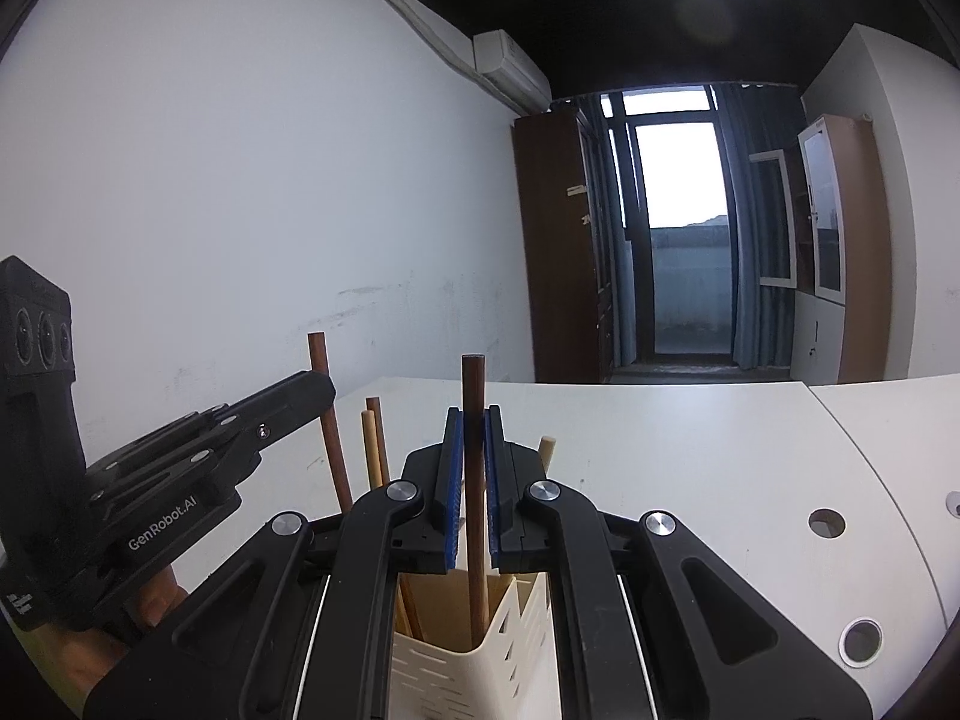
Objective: Organize utensils
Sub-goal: 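Lower both chopsticks into the holder and open both tools, then withdraw both open tools and move them down to the remaining chopsticks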
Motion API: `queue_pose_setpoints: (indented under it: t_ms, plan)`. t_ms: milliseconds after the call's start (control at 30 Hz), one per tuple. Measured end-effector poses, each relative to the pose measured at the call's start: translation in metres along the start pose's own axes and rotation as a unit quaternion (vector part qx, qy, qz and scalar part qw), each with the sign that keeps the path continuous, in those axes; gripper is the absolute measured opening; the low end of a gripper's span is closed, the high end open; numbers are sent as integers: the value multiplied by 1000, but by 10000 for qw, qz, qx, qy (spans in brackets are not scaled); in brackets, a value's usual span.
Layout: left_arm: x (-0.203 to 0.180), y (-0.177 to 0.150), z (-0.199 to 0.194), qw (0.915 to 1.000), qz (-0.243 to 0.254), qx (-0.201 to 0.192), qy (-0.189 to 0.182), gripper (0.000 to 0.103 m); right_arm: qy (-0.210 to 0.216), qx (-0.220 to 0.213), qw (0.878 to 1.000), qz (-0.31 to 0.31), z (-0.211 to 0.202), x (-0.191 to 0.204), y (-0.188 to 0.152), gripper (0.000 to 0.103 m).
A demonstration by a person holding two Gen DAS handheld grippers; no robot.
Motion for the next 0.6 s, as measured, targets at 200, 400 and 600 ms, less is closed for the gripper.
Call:
queue_pose_setpoints:
  t_ms: [200, 400, 600]
  plan:
    - [0, 5, -1, 10000, 3, 68, -18, 14, -28, 23, 9999, 110, -1, -7, -1, 14]
    - [9, 12, -9, 9999, -115, 0, 52, 17, -93, 3, 9998, 160, -7, -13, 1, 25]
    - [11, 9, -15, 9998, -88, 115, 143, 18, -199, 107, 9996, 139, -11, -14, -6, 25]
Point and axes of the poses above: each gripper's, at about its wrist camera, not at the fingertips, and z roughly the way its jaws point, x to its left, y to its top, the point moved 9 cm from there along z, roughly the way its jaws point, and after that the axes turned 5 degrees about -x, right-handed, at the moved point
